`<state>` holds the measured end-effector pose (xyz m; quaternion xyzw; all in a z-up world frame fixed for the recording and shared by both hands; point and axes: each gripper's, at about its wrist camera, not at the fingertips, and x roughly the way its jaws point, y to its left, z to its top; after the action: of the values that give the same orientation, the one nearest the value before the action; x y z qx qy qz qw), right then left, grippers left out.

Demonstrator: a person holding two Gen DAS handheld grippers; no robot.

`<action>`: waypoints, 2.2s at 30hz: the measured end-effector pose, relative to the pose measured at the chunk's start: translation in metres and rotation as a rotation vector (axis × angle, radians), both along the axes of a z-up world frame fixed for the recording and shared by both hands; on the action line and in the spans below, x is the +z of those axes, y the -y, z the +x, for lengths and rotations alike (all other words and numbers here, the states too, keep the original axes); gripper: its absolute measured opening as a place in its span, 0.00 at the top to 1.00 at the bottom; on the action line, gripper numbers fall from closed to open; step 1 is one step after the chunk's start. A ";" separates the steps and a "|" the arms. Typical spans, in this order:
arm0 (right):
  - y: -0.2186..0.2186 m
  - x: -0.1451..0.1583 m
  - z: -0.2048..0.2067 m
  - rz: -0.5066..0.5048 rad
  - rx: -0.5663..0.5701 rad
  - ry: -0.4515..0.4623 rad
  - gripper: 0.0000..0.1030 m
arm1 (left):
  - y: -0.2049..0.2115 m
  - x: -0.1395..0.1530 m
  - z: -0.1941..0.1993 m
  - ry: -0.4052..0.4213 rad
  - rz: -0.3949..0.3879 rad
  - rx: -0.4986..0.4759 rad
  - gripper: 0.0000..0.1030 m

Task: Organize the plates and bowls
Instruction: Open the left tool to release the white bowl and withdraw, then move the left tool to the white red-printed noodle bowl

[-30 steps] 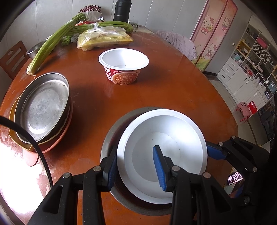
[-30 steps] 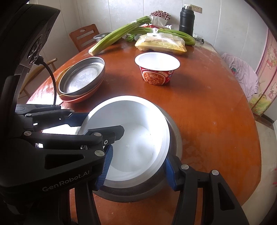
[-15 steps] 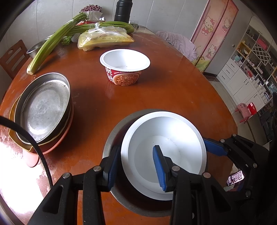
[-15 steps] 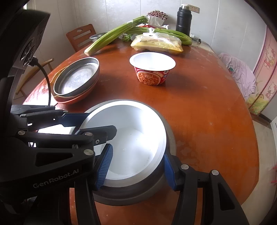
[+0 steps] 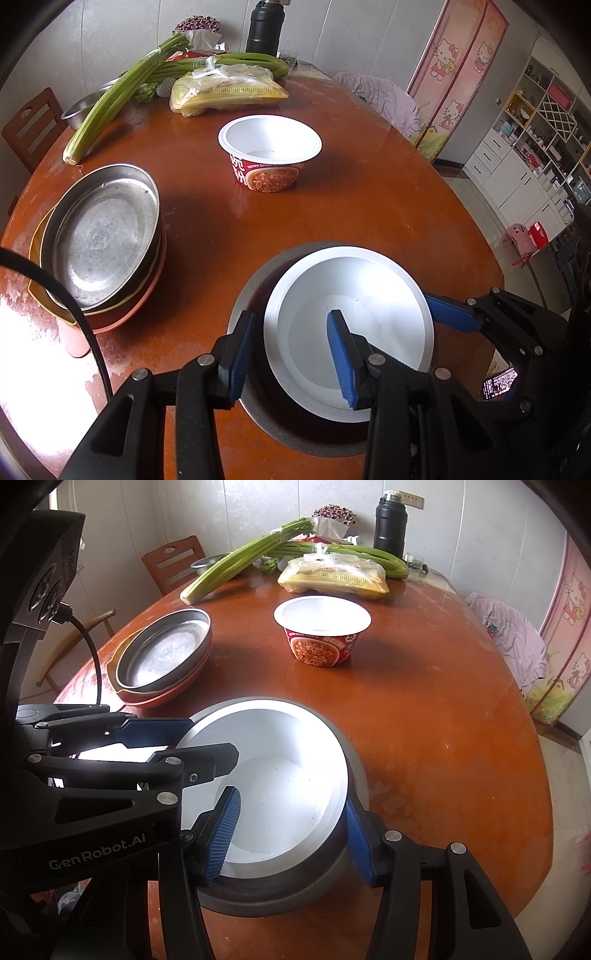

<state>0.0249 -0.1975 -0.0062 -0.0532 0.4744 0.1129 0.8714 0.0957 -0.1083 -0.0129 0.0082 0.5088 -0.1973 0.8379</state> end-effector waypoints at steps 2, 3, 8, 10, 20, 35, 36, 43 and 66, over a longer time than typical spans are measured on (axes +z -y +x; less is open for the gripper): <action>0.000 0.001 0.001 0.001 0.000 0.001 0.45 | 0.000 0.002 0.000 0.007 0.002 0.000 0.60; 0.001 0.001 0.001 0.000 -0.001 0.003 0.45 | -0.001 0.003 0.000 0.011 0.004 0.002 0.58; 0.003 0.004 0.002 -0.007 -0.009 0.012 0.45 | -0.004 0.007 -0.001 0.022 0.007 0.010 0.53; 0.006 0.006 0.004 -0.007 -0.018 0.014 0.45 | -0.005 0.009 -0.001 0.028 0.005 0.013 0.53; 0.018 0.018 0.010 -0.001 -0.057 0.048 0.45 | -0.017 0.022 0.006 0.067 -0.008 0.044 0.47; 0.026 0.033 0.048 0.004 -0.110 0.072 0.45 | -0.023 0.034 0.045 0.095 -0.005 0.051 0.45; 0.026 0.034 0.052 0.004 -0.110 0.072 0.45 | -0.023 0.035 0.048 0.096 -0.004 0.051 0.45; 0.027 0.038 0.081 0.006 -0.108 0.070 0.44 | -0.021 0.036 0.076 0.094 -0.001 0.052 0.45; 0.041 0.008 0.181 0.056 -0.119 -0.002 0.44 | -0.008 0.010 0.174 -0.010 -0.032 0.108 0.44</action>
<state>0.2061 -0.2388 0.0020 -0.0007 0.4742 0.0742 0.8773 0.2695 -0.1008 -0.0030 -0.0337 0.5094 -0.1602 0.8448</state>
